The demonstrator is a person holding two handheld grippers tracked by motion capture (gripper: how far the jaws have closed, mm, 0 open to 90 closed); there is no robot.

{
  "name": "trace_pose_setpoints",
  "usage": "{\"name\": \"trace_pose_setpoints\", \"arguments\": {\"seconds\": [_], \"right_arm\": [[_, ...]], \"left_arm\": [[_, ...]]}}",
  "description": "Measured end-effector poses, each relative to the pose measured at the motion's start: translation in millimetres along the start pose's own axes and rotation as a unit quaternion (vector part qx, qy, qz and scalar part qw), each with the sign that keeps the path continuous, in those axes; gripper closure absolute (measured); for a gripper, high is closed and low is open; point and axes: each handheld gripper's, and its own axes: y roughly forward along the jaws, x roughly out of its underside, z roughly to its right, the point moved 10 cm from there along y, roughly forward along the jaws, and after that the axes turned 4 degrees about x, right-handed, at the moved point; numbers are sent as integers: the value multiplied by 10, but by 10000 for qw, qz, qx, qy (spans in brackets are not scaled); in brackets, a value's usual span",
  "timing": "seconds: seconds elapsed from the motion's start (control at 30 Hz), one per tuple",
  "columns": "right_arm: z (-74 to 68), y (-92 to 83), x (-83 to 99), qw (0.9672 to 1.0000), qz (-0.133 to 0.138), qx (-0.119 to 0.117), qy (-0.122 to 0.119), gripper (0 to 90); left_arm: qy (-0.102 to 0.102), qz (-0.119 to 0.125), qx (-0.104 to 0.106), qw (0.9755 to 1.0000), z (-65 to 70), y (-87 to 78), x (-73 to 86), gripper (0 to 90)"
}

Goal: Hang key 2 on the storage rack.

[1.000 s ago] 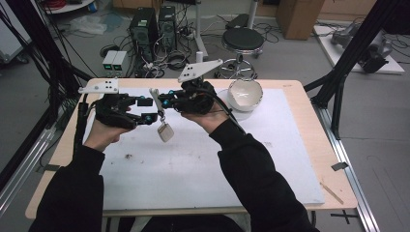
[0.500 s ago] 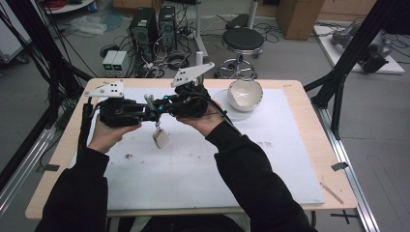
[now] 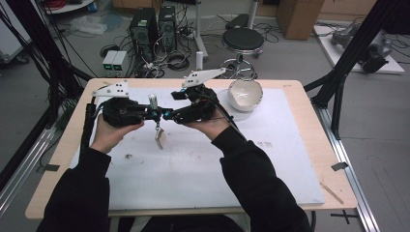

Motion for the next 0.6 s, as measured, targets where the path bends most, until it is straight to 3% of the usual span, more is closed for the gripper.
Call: {"name": "trace_pose_setpoints", "arguments": {"seconds": [0.1, 0.2, 0.23, 0.37, 0.6], "right_arm": [[96, -23, 130, 9989, -184, 404, 144, 93], [201, -49, 258, 9975, -193, 623, 267, 69], [235, -57, 305, 9970, -194, 653, 359, 4], [395, -121, 494, 9945, -197, 862, 556, 4], [545, -272, 744, 9920, -181, 1076, 635, 4]], "left_arm": [[-46, -87, -96, 9999, -33, 11, 18, 863], [-56, -127, -161, 9998, -55, 27, 30, 863], [-42, -143, -187, 9997, -65, 29, 33, 863], [-31, -107, -263, 9996, -107, 32, 27, 863], [-31, -71, -446, 9990, -213, 7, 18, 863]]}}
